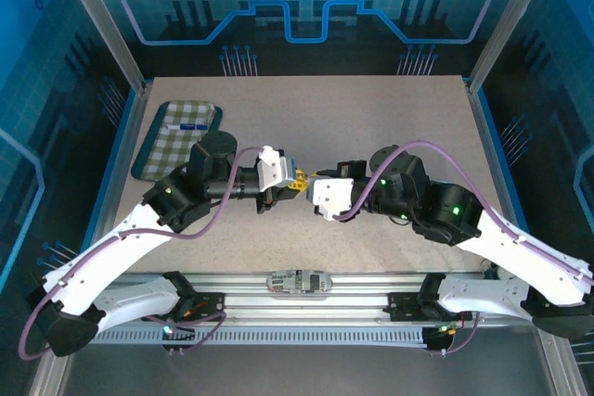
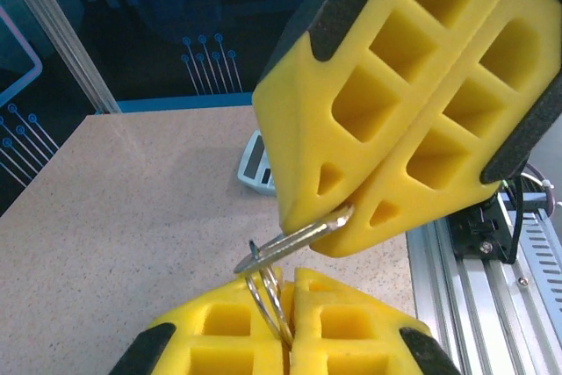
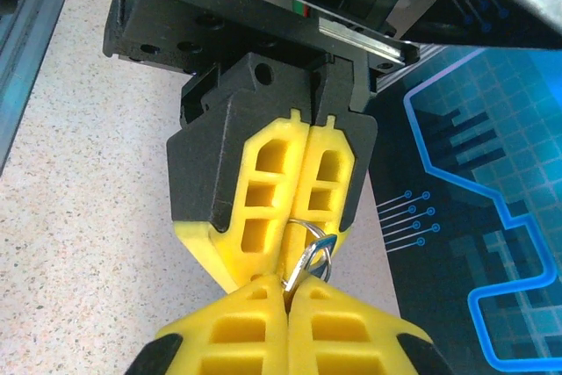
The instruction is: Remove the keys from the keyring
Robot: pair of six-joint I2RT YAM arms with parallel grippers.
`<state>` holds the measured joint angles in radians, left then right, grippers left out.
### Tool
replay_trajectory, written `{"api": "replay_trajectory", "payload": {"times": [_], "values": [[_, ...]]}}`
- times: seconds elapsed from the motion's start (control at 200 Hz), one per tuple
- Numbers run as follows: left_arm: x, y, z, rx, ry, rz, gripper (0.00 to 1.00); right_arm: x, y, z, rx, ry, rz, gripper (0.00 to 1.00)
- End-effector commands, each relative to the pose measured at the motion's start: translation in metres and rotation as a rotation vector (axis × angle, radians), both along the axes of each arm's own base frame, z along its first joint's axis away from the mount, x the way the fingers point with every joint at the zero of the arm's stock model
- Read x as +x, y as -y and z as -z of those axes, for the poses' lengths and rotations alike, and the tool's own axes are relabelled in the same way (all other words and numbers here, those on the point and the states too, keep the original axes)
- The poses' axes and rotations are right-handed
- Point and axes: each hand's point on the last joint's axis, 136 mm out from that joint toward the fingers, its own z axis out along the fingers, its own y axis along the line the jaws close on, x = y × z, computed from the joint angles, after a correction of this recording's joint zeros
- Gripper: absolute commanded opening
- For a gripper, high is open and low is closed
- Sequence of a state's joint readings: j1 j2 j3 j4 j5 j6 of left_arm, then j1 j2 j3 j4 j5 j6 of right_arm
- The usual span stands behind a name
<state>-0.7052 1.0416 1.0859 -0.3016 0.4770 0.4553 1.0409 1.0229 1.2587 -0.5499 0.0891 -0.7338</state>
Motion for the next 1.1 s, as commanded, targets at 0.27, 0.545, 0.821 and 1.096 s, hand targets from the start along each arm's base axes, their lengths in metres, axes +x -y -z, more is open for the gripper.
{"api": "replay_trajectory", "payload": {"times": [0.27, 0.545, 0.821, 1.096], "values": [[0.015, -0.004, -0.046, -0.084, 0.173, -0.074, 0.00, -0.051, -0.024, 0.040, -0.092, -0.177, -0.246, 0.00], [0.012, -0.006, -0.045, -0.074, 0.181, -0.064, 0.00, -0.048, -0.029, 0.058, -0.143, -0.171, -0.237, 0.00], [0.012, -0.011, -0.044, -0.070, 0.191, -0.091, 0.00, -0.041, -0.012, 0.066, -0.200, -0.137, -0.166, 0.00], [0.010, -0.010, -0.038, -0.063, 0.177, -0.080, 0.00, -0.022, 0.003, 0.033, -0.086, -0.078, -0.072, 0.00]]}}
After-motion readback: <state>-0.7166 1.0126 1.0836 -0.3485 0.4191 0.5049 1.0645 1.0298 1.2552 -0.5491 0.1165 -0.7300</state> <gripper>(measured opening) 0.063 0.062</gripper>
